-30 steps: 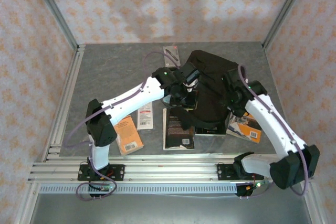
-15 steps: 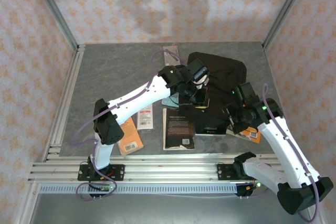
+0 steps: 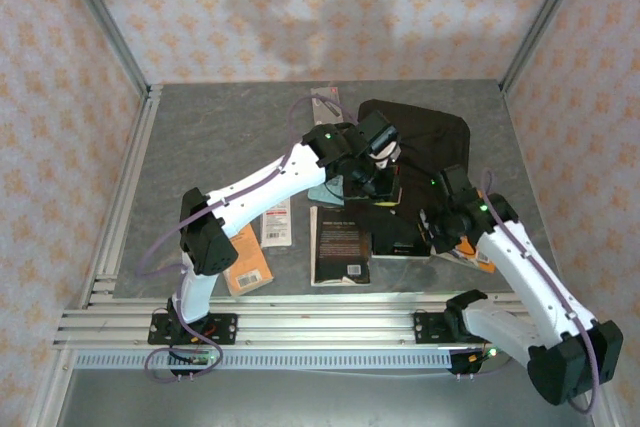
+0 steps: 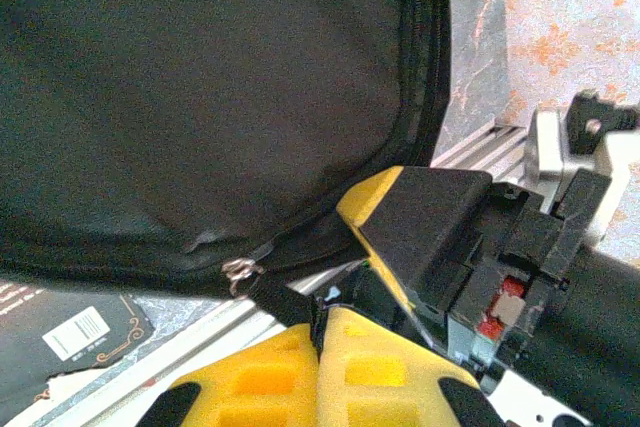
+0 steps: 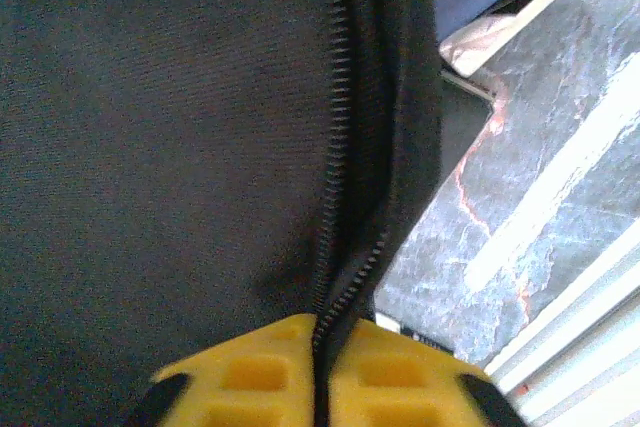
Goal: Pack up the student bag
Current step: Unzip the student bag at the top-right of the table.
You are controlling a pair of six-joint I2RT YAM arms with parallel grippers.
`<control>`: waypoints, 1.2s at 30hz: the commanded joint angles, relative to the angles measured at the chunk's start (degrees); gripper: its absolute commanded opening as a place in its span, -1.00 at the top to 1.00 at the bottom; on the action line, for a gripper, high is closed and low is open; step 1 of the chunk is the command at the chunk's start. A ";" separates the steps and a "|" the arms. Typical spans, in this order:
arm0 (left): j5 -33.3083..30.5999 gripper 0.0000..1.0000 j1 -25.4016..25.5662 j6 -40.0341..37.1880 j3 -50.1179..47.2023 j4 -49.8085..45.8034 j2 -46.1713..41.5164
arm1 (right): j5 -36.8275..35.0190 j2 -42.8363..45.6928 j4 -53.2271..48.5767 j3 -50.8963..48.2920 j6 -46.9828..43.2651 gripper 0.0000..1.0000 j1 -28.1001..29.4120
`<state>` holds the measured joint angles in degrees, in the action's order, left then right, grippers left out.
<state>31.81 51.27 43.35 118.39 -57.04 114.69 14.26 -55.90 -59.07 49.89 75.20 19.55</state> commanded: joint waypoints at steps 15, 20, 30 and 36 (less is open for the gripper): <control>-8.58 1.00 -7.42 -7.47 -1.49 -8.08 -3.86 | -11.27 -0.11 -6.36 2.95 -28.86 1.00 -0.13; -11.22 1.00 -9.59 -9.80 0.29 -10.15 -2.92 | -12.64 0.39 -8.02 2.49 -29.56 1.00 -0.09; -16.68 1.00 -13.19 -12.27 6.53 -12.45 2.58 | -15.40 0.89 -10.15 3.81 -31.80 1.00 -0.10; -21.18 1.00 -14.48 -12.24 11.88 -13.36 7.07 | -15.40 1.05 -11.05 3.98 -32.84 1.00 -0.11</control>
<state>16.32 37.95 32.42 127.26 -67.53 119.83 2.70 -55.96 -66.08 52.53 44.40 19.55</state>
